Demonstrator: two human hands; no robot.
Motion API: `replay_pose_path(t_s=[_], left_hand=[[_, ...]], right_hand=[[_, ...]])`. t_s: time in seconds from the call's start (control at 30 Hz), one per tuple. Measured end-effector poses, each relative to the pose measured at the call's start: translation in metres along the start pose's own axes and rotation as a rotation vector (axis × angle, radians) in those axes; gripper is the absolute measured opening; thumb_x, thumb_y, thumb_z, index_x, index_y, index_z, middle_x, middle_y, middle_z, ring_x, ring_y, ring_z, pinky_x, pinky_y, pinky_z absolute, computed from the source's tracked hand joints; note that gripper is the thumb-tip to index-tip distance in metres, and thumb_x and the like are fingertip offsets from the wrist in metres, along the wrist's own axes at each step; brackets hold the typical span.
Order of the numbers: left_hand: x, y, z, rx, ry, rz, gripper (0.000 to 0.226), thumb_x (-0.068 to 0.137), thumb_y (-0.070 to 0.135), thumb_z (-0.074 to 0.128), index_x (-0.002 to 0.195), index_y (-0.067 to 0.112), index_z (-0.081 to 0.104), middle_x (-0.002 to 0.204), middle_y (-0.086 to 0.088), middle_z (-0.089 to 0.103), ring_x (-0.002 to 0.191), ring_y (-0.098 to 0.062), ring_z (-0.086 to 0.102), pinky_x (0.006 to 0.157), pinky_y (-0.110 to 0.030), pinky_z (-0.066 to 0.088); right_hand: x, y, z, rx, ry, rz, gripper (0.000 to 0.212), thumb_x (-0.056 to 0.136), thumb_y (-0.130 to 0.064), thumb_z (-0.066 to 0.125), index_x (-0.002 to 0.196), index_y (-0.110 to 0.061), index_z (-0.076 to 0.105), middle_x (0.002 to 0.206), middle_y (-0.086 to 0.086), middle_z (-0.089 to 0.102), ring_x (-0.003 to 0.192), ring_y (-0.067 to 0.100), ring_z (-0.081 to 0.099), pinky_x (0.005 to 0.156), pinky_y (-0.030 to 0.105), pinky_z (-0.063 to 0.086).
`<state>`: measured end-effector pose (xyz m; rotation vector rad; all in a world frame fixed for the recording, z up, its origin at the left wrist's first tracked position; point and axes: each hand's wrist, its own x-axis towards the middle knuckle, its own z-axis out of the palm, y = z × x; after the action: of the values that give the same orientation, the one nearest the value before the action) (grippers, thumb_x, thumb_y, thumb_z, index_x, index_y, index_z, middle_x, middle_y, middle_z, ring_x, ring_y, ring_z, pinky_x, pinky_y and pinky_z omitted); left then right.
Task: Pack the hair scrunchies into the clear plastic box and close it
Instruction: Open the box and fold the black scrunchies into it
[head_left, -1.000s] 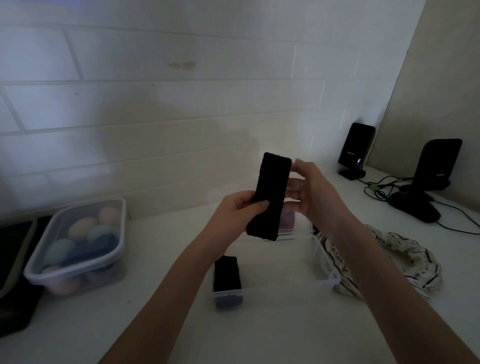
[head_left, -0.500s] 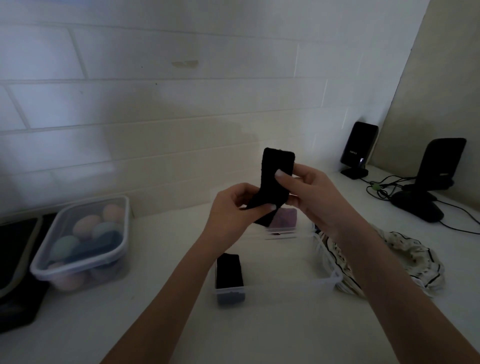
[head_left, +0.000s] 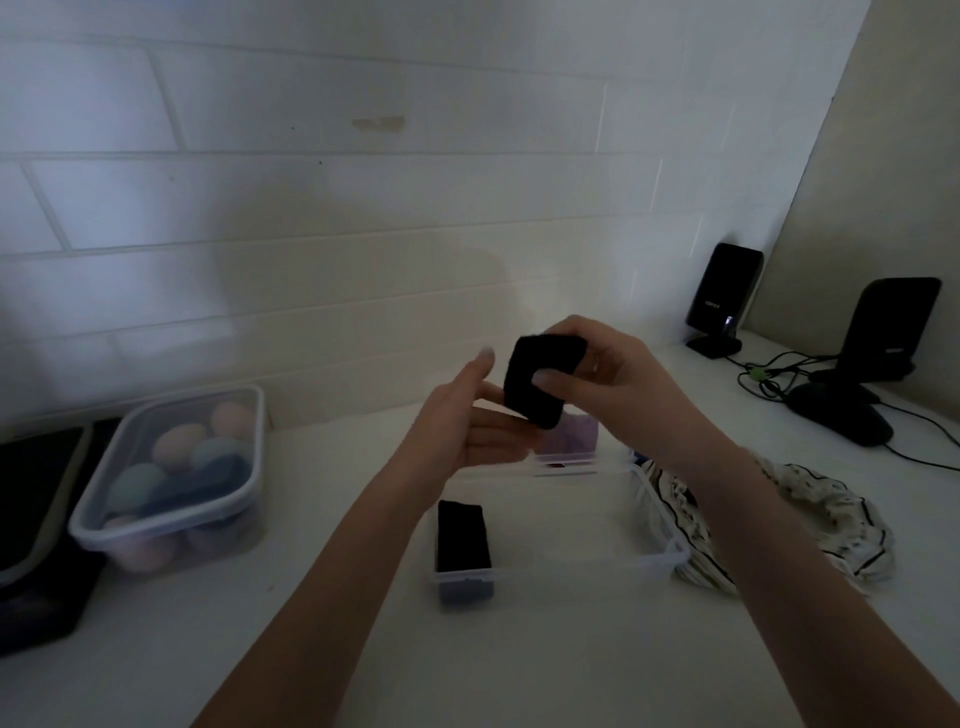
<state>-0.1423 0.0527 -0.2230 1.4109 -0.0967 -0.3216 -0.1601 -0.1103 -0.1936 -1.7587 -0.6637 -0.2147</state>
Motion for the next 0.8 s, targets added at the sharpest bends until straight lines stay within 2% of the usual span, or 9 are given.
replay_pose_path(t_s=[0.1,0.23,0.33,0.4,0.47,0.53,0.6,0.7,0.8], left_hand=[[-0.001,0.000,-0.004,-0.199,-0.099,-0.009,0.030,0.093,0.030,0.045,0.102,0.007,0.062,0.077,-0.013,0.074,0.068,-0.021,0.072,0.059,-0.025,0.058],[0.002,-0.003,-0.009,-0.140,-0.092,0.090,0.019,0.087,-0.003,0.046,0.092,-0.006,0.064,0.078,-0.013,0.071,0.069,-0.017,0.070,0.061,-0.020,0.057],[0.002,-0.003,-0.009,-0.134,-0.049,0.158,0.017,0.085,-0.007,0.049,0.087,-0.002,0.065,0.066,-0.006,0.073,0.061,-0.014,0.070,0.057,-0.020,0.056],[0.002,-0.003,-0.008,-0.125,-0.027,0.194,0.019,0.086,-0.005,0.050,0.087,0.005,0.066,0.065,-0.002,0.074,0.061,-0.011,0.070,0.056,-0.018,0.056],[0.004,-0.004,-0.006,-0.105,-0.027,0.219,0.023,0.086,-0.007,0.050,0.091,0.008,0.067,0.071,0.000,0.075,0.067,-0.011,0.071,0.062,-0.019,0.058],[0.003,-0.005,-0.004,-0.074,-0.050,0.231,0.027,0.085,-0.009,0.051,0.097,0.008,0.067,0.077,-0.002,0.076,0.074,-0.014,0.072,0.070,-0.023,0.059],[0.001,-0.005,-0.001,-0.010,-0.048,0.246,0.030,0.084,-0.011,0.052,0.103,0.008,0.066,0.079,-0.001,0.075,0.076,-0.014,0.072,0.071,-0.023,0.059],[-0.001,-0.005,0.002,0.055,-0.057,0.283,0.034,0.083,-0.012,0.053,0.098,0.015,0.067,0.074,0.003,0.075,0.074,-0.011,0.072,0.069,-0.020,0.058],[-0.002,-0.005,0.003,0.084,-0.076,0.296,0.035,0.083,-0.011,0.054,0.090,0.020,0.067,0.071,0.005,0.075,0.073,-0.008,0.072,0.068,-0.018,0.057]], right_hand=[[-0.001,-0.002,0.009,-0.131,-0.103,-0.018,0.021,0.078,-0.002,0.069,0.091,-0.018,0.062,0.081,-0.010,0.067,0.078,0.002,0.064,0.078,0.020,0.052],[-0.005,0.000,0.018,-0.363,-0.220,-0.057,0.021,0.078,-0.011,0.073,0.095,-0.019,0.066,0.096,-0.002,0.071,0.093,0.013,0.067,0.088,0.035,0.053],[-0.005,-0.001,0.018,-0.336,-0.227,-0.048,0.018,0.077,-0.012,0.074,0.093,-0.013,0.066,0.095,0.001,0.071,0.093,0.013,0.067,0.089,0.033,0.053],[-0.004,-0.003,0.015,-0.223,-0.177,0.011,0.016,0.078,-0.006,0.072,0.092,-0.010,0.065,0.089,0.000,0.069,0.085,0.006,0.066,0.083,0.021,0.052],[-0.002,-0.003,0.011,-0.144,-0.084,0.062,0.011,0.080,-0.005,0.069,0.087,-0.012,0.065,0.079,-0.003,0.066,0.074,0.002,0.064,0.074,0.016,0.051],[0.000,-0.001,0.008,-0.156,0.012,0.094,0.005,0.083,-0.010,0.067,0.084,-0.014,0.065,0.076,-0.001,0.066,0.071,0.006,0.063,0.072,0.024,0.053],[0.001,0.002,0.007,-0.168,0.076,0.129,0.002,0.083,-0.014,0.067,0.083,-0.015,0.065,0.078,0.004,0.067,0.074,0.014,0.063,0.074,0.034,0.054],[0.001,0.005,0.010,-0.268,0.145,0.093,0.004,0.082,-0.017,0.068,0.084,-0.018,0.065,0.081,0.004,0.065,0.076,0.017,0.060,0.068,0.027,0.051],[0.003,0.006,0.012,-0.352,0.208,0.083,0.005,0.084,-0.021,0.067,0.088,-0.021,0.064,0.091,-0.001,0.059,0.084,0.012,0.057,0.066,0.020,0.046]])
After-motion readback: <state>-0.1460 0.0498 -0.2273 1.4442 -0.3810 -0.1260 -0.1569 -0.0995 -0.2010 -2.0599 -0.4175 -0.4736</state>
